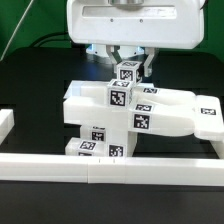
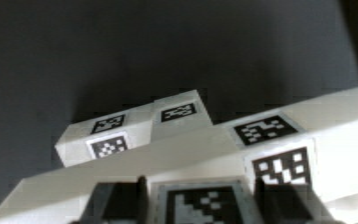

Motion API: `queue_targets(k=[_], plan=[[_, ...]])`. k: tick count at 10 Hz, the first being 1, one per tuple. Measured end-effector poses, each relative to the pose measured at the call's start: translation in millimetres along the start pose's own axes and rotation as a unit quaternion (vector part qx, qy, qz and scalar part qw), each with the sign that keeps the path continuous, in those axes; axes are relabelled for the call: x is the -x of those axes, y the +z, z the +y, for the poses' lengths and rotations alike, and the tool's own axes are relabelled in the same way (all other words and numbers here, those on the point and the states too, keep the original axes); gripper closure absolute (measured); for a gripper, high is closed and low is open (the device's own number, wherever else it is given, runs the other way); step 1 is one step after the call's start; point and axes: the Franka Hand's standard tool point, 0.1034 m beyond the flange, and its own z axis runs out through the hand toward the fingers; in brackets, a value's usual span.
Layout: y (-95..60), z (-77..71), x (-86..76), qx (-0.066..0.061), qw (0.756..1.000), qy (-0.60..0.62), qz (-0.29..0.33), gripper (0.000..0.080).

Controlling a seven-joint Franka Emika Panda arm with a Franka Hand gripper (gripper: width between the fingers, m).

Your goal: Assemble chair

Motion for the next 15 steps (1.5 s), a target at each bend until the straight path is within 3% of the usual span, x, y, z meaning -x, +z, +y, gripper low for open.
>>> queue_targets(k=[5,9,11,12,15], plan=[[0.3,-3.8,1.8,-0.010,0.984,0.178,-0.005,0.0518],[0.5,-4.6,2.3,-0.011,0.976,0.216,-0.006,0.0518],[0.8,-1.7,0.5,-0.012,0.981,0.191,-0.007,0.0206],[1.3,-0.9,0.3,-0.012,0.988,0.156,-0.007,0.0165],[1.3,-0.6,0.2,-0.012,0.999,0.031,-0.005,0.0153]])
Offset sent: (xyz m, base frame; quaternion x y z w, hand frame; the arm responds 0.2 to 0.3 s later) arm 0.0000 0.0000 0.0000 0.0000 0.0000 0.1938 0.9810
